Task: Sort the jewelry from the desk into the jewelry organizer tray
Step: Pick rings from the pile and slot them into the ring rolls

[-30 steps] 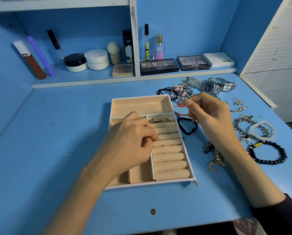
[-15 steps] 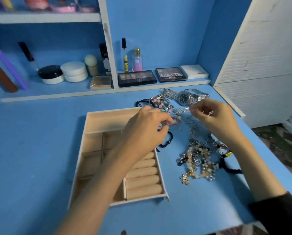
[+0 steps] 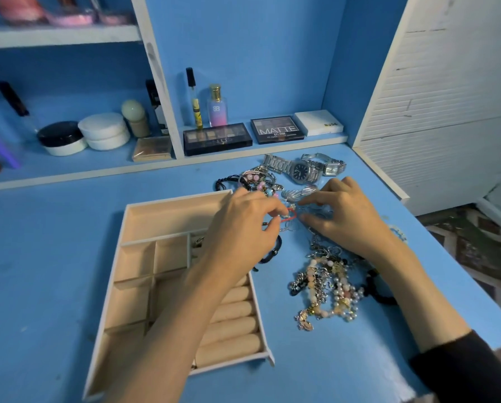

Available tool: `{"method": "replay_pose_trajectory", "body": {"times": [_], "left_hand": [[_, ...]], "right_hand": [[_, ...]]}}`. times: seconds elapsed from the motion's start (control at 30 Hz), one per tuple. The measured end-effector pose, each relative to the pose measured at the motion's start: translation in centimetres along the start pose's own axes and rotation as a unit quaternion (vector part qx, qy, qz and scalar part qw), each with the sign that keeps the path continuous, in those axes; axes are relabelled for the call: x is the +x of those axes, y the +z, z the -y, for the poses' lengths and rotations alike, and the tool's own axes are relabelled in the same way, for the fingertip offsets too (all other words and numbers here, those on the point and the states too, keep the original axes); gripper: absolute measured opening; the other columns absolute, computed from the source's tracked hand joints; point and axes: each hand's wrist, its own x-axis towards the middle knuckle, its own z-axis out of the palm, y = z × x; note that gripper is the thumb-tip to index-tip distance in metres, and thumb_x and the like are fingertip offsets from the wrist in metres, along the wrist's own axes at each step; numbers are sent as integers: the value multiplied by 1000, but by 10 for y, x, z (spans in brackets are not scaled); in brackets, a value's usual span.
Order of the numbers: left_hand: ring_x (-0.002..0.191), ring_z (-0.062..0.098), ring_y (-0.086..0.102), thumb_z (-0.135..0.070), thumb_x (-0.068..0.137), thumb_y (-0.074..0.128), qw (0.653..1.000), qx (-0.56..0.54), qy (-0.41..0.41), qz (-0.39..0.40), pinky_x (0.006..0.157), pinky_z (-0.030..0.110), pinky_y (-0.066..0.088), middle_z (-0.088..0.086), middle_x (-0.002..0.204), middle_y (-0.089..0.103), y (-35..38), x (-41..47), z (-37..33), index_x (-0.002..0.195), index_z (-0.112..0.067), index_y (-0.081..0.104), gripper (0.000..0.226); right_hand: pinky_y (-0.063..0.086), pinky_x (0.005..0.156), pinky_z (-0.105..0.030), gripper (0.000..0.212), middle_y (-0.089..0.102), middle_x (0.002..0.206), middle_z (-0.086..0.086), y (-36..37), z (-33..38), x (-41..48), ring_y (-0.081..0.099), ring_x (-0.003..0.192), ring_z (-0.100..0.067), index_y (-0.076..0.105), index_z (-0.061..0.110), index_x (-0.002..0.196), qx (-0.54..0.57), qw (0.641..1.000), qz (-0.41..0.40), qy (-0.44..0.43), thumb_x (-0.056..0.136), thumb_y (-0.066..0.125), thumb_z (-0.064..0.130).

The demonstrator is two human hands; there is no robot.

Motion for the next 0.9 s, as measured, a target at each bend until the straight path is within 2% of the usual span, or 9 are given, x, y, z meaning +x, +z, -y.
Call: {"method": "replay_pose_trajectory", "body": {"times": [0.23,0.4,0.5,0.57,0.67,0.9], "left_hand": [[93,10,43,-19,87,59,1000,1,0,1,84,26,36,-10,93,64,1,0,0,99,-23,70,17],[93,10,44,-20,86,61,1000,5,8,3,85,27,38,-10,91,63,2,-1,2,97,-23,70,15],[91,5,37,-26,87,60,999,11,10,34,82,23,35,-11,97,63,2,-1,2,101,-26,69,16],[93,6,33,-31,88,58,996,50,25,75,81,20,29,-9,106,62,1,1,-1,110,-28,65,23],[107,12,34,-34,90,54,984,119,52,125,83,24,26,-7,116,55,1,11,-8,120,-32,58,30],[106,15,33,-36,91,52,966,195,93,139,71,28,26,-4,103,52,3,21,-20,104,-28,69,22]], "right_hand": [[29,72,-25,19,50,86,1,-1,0,1,37,90,-16,66,22,93,34,999,9,3,79,69,34],[33,65,-26,7,49,74,3,0,5,-1,43,80,-16,63,21,75,87,995,-56,-7,78,69,21],[36,65,-27,6,52,70,-2,-2,7,-1,45,74,-17,65,15,75,122,988,-99,3,79,68,18],[35,64,-20,7,53,69,-3,-4,7,0,47,72,-16,65,15,76,146,982,-122,17,79,69,19],[30,60,-10,8,53,68,-3,-5,6,0,47,68,-11,65,15,75,177,971,-155,32,79,70,19],[29,57,-9,12,51,64,1,-7,2,-3,45,64,-7,60,20,72,189,966,-174,45,78,71,18]]}}
